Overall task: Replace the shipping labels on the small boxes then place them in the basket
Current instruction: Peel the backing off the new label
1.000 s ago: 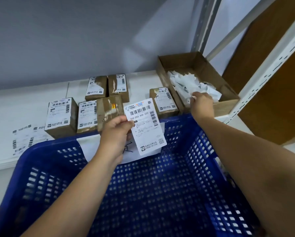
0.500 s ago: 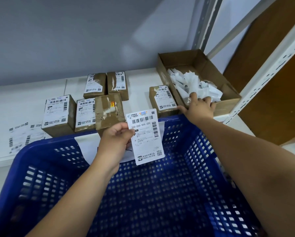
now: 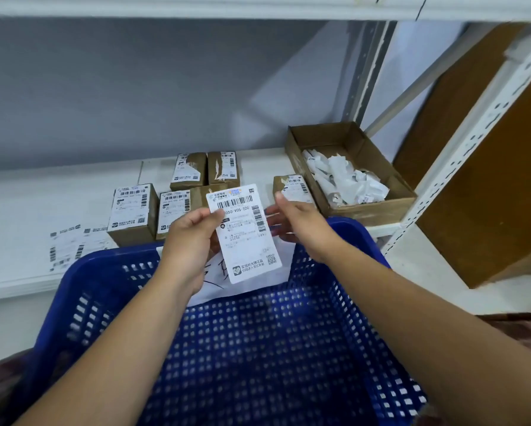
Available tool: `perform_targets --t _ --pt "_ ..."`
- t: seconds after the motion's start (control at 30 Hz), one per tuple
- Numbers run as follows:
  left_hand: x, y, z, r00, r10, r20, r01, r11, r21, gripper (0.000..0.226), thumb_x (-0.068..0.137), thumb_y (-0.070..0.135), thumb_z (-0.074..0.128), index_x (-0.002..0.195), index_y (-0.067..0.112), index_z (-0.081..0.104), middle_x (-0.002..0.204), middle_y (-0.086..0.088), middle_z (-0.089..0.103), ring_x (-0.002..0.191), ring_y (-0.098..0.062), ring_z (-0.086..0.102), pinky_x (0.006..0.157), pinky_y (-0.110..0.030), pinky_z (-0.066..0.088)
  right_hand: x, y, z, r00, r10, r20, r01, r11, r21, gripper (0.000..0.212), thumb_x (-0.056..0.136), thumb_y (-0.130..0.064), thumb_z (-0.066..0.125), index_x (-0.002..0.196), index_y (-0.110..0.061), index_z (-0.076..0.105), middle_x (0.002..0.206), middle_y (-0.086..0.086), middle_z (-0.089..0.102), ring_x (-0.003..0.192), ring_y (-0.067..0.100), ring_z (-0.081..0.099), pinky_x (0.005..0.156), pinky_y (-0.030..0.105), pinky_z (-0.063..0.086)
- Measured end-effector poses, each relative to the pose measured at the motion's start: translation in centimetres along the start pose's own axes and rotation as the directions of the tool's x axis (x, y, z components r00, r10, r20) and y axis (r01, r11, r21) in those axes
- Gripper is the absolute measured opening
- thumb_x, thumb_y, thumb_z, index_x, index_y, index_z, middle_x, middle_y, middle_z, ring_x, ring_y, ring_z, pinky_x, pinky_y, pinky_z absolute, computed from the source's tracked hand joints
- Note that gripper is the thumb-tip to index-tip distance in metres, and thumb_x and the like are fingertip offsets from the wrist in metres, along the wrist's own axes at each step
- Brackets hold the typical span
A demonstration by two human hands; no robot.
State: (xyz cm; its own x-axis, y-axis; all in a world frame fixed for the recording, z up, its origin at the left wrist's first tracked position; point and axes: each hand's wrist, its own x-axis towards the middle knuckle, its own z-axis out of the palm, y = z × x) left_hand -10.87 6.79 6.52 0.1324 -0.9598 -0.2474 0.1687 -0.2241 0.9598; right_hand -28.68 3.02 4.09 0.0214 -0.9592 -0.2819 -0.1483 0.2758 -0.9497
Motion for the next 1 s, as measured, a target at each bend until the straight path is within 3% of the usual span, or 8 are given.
perform_targets --t 0.13,0.33,0.5,0.6,0.67,0.77,0.9,1.0 --pt "-1.1 0.5 -0.6 0.999 0.003 -0.045 -0.007 0.997 -0.077 0.021 0.094 0.03 0.054 0.093 0.015 0.068 0.09 -0.003 0.074 0.082 -0.016 0.07 0.077 -0.032 0.054 -2.4 -0.4 1.9 0.982 0.077 0.171 -0.098 0.988 0.118 0.042 0.094 -0.045 0.057 0.116 -0.011 0.067 0.112 0.005 0.073 0.105 0.023 0.067 0.095 0.04 0.052" --pt "-1.7 1.0 -1.5 0.997 0.067 -0.049 -0.069 0.997 -0.037 0.026 0.096 0.034 0.049 0.088 0.017 0.068 0.078 0.002 0.074 0.064 -0.008 0.069 0.061 -0.023 0.053 -4.2 -0.8 3.1 0.988 0.061 0.142 -0.075 0.993 0.096 0.009 0.095 -0.01 0.06 0.098 -0.003 0.064 0.1 0.012 0.072 0.083 0.021 0.068 0.085 0.041 0.055" --pt "-1.0 -0.2 -2.8 0.952 0.291 -0.093 -0.226 0.876 0.426 0.036 0.096 0.042 0.046 0.079 0.021 0.068 0.08 0.002 0.073 0.054 0.0 0.064 0.062 -0.02 0.053 -4.1 -0.5 3.7 0.996 0.05 0.078 -0.055 0.997 0.059 0.008 0.094 -0.008 0.061 0.087 -0.006 0.063 0.09 0.011 0.071 0.082 0.024 0.066 0.073 0.036 0.055" --pt "0.3 -1.0 -3.9 0.905 0.412 -0.106 -0.266 0.742 0.615 0.038 0.096 0.044 0.042 0.118 0.022 0.062 0.097 0.004 0.071 0.061 -0.003 0.067 0.061 -0.012 0.049 -3.4 0.0 4.2 0.996 0.087 0.015 -0.088 0.995 0.055 0.012 0.095 -0.008 0.06 0.083 -0.007 0.06 0.093 0.017 0.071 0.084 0.029 0.066 0.078 0.043 0.055" --pt "1.6 -1.4 -4.8 0.887 0.438 -0.145 -0.247 0.716 0.652 0.043 0.097 0.044 0.04 0.132 0.022 0.053 0.099 -0.001 0.069 0.067 -0.015 0.068 0.067 -0.025 0.051 -2.8 0.3 3.9 0.988 0.153 -0.008 -0.149 0.972 0.183 0.011 0.095 -0.006 0.058 0.085 -0.006 0.059 0.102 0.019 0.071 0.088 0.031 0.068 0.078 0.043 0.057" --pt "3.7 -2.6 -5.1 0.895 0.431 -0.113 -0.217 0.643 0.734 0.034 0.099 0.033 0.044 0.114 0.01 0.064 0.096 -0.003 0.066 0.077 -0.016 0.058 0.068 -0.026 0.039 -1.6 0.4 3.1 0.96 0.28 0.021 -0.255 0.84 0.479 0.008 0.097 -0.003 0.052 0.094 -0.005 0.06 0.092 0.011 0.069 0.077 0.022 0.066 0.052 0.028 0.054" --pt "6.8 -4.9 -4.4 0.964 0.199 -0.178 -0.078 0.848 0.524 0.031 0.095 0.032 0.053 0.108 0.006 0.064 0.11 -0.008 0.065 0.095 -0.019 0.057 0.083 -0.029 0.042 0.2 0.7 3.2 0.895 0.436 0.093 -0.375 0.622 0.688 0.007 0.096 -0.006 0.054 0.092 -0.006 0.059 0.075 0.009 0.065 0.067 0.014 0.054 0.061 0.023 0.043" --pt "8.8 -5.7 -3.9 0.97 0.068 -0.232 0.015 0.94 0.34 0.037 0.093 0.034 0.057 0.115 0.005 0.06 0.115 -0.006 0.061 0.104 -0.019 0.055 0.09 -0.03 0.04 2.0 0.7 3.8 0.876 0.467 0.121 -0.395 0.55 0.735 0.007 0.096 -0.007 0.055 0.09 -0.005 0.058 0.082 0.011 0.063 0.068 0.013 0.054 0.061 0.021 0.041"
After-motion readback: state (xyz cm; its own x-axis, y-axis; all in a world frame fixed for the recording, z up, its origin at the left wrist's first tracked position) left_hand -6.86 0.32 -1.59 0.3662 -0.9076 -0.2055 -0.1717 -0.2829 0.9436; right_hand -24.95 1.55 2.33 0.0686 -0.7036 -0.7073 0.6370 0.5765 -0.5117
